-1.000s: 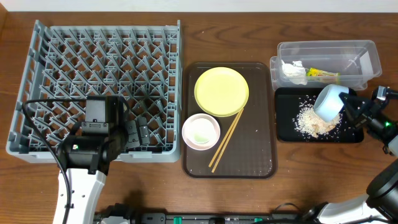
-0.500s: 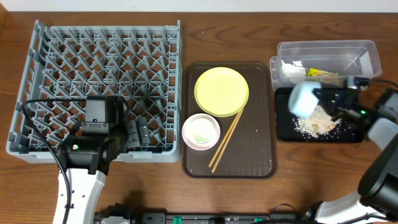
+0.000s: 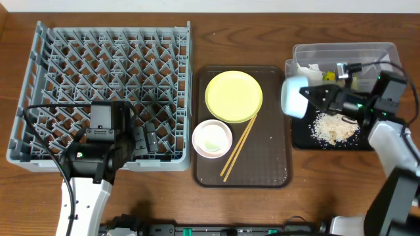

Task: Sort waste into correct bins and load items into the dishwasher rack
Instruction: 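Place the empty blue bowl onto the yellow plate with the right gripper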

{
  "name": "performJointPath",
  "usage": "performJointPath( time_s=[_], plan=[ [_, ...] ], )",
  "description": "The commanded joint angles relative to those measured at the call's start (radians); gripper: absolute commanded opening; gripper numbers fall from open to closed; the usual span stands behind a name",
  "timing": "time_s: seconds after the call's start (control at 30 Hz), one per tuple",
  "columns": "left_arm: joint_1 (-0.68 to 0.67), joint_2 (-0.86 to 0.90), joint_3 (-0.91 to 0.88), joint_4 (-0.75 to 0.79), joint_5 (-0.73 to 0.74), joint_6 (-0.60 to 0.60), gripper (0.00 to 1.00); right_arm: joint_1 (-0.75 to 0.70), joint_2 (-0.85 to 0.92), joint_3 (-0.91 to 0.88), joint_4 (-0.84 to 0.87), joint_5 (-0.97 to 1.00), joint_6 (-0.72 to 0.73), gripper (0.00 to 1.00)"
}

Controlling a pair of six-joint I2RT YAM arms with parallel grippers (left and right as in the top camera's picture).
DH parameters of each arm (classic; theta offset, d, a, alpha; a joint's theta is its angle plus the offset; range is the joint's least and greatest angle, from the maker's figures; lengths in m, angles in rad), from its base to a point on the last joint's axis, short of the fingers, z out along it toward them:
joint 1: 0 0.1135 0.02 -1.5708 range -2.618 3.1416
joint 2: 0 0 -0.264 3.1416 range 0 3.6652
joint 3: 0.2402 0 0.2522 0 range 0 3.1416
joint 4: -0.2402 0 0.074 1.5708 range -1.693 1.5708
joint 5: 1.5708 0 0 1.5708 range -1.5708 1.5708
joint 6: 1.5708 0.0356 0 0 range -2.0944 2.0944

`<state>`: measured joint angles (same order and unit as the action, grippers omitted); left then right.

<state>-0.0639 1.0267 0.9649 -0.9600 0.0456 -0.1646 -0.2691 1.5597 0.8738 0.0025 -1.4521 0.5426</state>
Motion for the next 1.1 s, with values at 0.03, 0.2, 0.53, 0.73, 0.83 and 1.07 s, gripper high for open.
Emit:
performJointPath(
  time_s=[0.03,0.2,0.53,0.73,0.83,1.07],
  plan=[
    [-0.004,-0.002,0.021,0.005,-0.004,-0.013,0.98,0.090,-0.076,0.002,0.049,0.108,0.003,0.01],
    [-0.004,-0.002,0.021,0.007,-0.004,-0.013,0.98,0.198,-0.089,0.002,0.098,0.274,0.002,0.01],
    [-0.004,-0.002,0.021,0.008,-0.005,-0.013,0.98,0.393,-0.089,0.002,0.096,0.626,-0.203,0.01],
    [-0.004,-0.002,0.021,0.019,-0.005,-0.013,0.98,0.485,-0.089,0.002,0.048,0.892,-0.343,0.01],
    [-0.004,-0.002,0.021,0.020,-0.004,-0.013,0.98,0.551,-0.086,0.002,0.032,1.003,-0.448,0.01],
    [-0.004,-0.002,0.021,0.023,-0.004,-0.013,0.98,0.689,-0.057,0.002,0.045,1.174,-0.611,0.01]
  ],
)
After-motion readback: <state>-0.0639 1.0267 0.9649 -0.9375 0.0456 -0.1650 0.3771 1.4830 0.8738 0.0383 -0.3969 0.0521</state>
